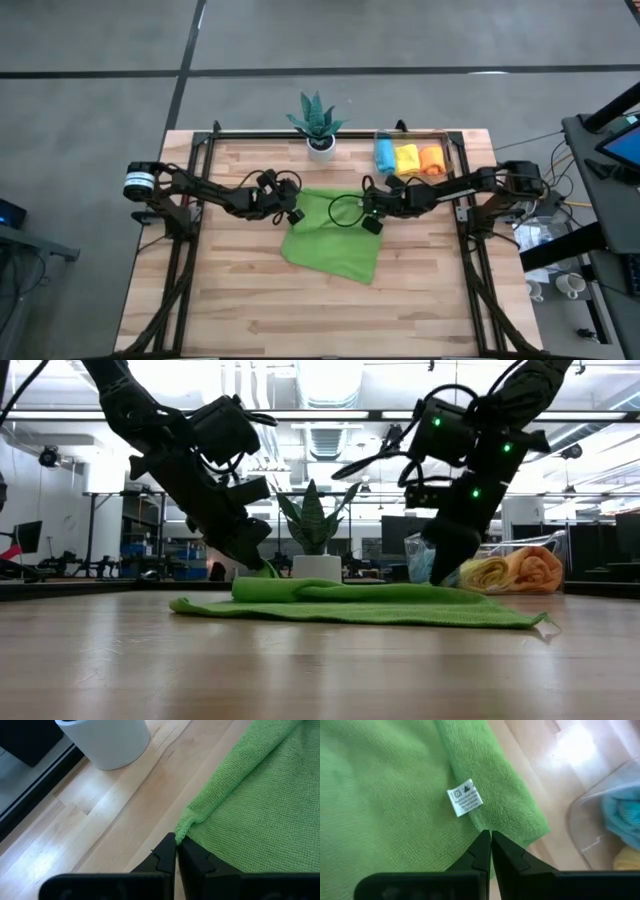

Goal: Roll microfiber towels into tight, uniform cylinder then place into a basket
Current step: Fold the green microfiber cloth

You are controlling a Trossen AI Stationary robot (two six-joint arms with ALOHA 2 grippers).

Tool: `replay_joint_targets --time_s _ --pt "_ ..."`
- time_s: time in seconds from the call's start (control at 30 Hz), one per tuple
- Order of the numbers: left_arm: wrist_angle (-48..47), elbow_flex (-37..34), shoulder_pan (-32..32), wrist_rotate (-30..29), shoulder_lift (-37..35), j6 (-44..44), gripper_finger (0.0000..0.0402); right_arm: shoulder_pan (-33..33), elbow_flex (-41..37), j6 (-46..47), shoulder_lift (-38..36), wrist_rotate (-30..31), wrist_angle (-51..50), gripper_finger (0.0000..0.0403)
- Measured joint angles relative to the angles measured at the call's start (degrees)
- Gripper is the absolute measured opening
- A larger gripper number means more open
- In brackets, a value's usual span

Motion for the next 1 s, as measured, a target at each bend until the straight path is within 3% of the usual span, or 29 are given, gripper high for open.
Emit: replay_joint_targets --time_s 0.37,0.53,0.77,1.0 --pt "-0.59 -0.04 -0.12 0.0 -1.41 2.53 0.0 0.41 0.08 0.66 -5.25 -1.53 -2.7 0.0008" --pt "-6.2 0.22 -1.69 -0.02 -9.59 2.69 0.0 2.56 0.08 -0.22 -11.32 -1.59 -2.83 0.0008" --pt "-5.19 -1.78 -7.18 -1.17 -19.84 1.11 0.0 5.07 -0.09 0.82 -21.06 -0.98 -2.79 0.0008" --pt "-4.5 -1.92 -8.22 -1.4 -18.93 0.98 0.0 5.01 -2.5 1.58 -19.29 -1.09 -2.63 0.0009"
